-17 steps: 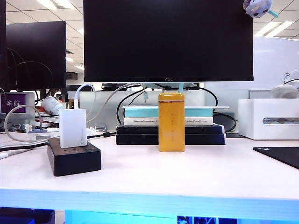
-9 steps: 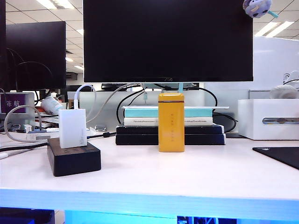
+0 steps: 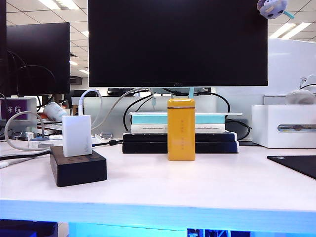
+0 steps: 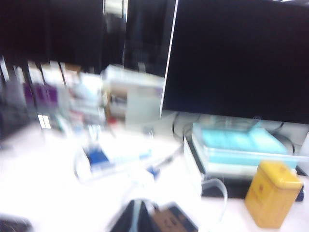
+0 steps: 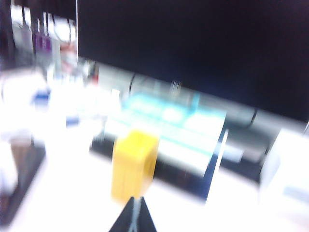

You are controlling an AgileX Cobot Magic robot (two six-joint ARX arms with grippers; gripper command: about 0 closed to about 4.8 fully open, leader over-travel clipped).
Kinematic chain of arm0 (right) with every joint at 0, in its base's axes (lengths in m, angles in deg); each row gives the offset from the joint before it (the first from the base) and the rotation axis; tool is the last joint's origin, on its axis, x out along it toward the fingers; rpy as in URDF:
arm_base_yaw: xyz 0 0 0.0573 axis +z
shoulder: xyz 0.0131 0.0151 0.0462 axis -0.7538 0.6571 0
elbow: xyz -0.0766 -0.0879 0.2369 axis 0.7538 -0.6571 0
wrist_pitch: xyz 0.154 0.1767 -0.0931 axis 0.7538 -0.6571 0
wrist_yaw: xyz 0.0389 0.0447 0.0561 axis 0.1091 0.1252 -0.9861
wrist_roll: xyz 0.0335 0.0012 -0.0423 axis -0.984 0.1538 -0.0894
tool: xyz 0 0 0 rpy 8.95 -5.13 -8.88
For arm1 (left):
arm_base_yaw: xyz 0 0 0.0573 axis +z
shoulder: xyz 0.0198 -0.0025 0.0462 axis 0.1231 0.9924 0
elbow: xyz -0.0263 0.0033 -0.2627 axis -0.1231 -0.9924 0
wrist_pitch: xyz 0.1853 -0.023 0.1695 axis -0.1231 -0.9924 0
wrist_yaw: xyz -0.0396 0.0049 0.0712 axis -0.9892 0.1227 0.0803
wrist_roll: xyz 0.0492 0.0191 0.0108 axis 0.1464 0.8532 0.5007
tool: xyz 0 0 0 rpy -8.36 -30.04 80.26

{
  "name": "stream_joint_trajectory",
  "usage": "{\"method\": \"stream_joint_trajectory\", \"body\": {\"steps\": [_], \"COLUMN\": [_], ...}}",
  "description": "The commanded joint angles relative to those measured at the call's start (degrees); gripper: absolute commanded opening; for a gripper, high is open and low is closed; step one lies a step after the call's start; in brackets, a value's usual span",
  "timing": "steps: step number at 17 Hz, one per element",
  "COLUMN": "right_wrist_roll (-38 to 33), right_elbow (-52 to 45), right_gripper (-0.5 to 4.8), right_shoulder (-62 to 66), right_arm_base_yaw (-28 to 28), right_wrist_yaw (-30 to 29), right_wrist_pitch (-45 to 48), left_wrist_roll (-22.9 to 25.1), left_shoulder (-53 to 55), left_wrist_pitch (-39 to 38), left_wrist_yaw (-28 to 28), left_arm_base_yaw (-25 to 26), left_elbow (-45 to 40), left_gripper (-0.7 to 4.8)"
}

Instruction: Plug the white charger into the left socket.

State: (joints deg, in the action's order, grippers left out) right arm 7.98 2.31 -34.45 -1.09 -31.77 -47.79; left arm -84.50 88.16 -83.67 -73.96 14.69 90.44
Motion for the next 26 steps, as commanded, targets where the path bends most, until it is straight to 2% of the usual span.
{"method": "stream_joint_trajectory", "body": {"steps": [1, 5, 7, 14, 17, 19, 22, 26], "right_wrist_roll": [-1.60, -8.28, -8.87, -10.38, -10.62, -12.07, -12.07, -12.04], "right_elbow": [-5.95, -17.49, -21.11, -27.71, -30.14, -30.62, -30.62, -30.62], "right_gripper": [-0.01, -0.01, -0.01, -0.01, -0.01, -0.01, 0.00, 0.01], "right_shoulder": [0.13, 0.04, 0.04, 0.04, 0.04, 0.11, 0.04, 0.04], "right_arm_base_yaw": [-0.13, -0.13, -0.13, -0.13, -0.13, -0.15, -0.09, -0.09], "right_wrist_yaw": [0.02, -0.15, -0.68, -3.80, -5.25, -4.87, -5.22, -5.05], "right_wrist_pitch": [2.27, 8.87, 9.27, 9.35, 9.03, 6.10, 5.25, 5.22], "left_wrist_roll": [-4.48, -6.14, -7.50, -7.19, -5.11, -0.46, 3.41, 3.54], "left_shoulder": [0.39, 0.48, 0.48, 0.46, 0.46, 0.46, 0.46, 0.50], "left_wrist_pitch": [10.29, 14.10, 14.58, 22.01, 23.54, 22.62, 21.59, 17.59], "left_wrist_yaw": [-0.07, -0.09, -0.09, -0.09, -0.44, -0.24, -0.11, 2.97], "left_arm_base_yaw": [0.07, 0.07, 0.07, 0.07, 0.07, 0.04, 0.04, 0.07], "left_elbow": [-7.13, -16.52, -19.50, -30.67, -34.10, -34.10, -34.10, -34.10], "left_gripper": [-0.03, -0.03, -0.03, -0.03, -0.03, -0.03, -0.03, -0.03]}}
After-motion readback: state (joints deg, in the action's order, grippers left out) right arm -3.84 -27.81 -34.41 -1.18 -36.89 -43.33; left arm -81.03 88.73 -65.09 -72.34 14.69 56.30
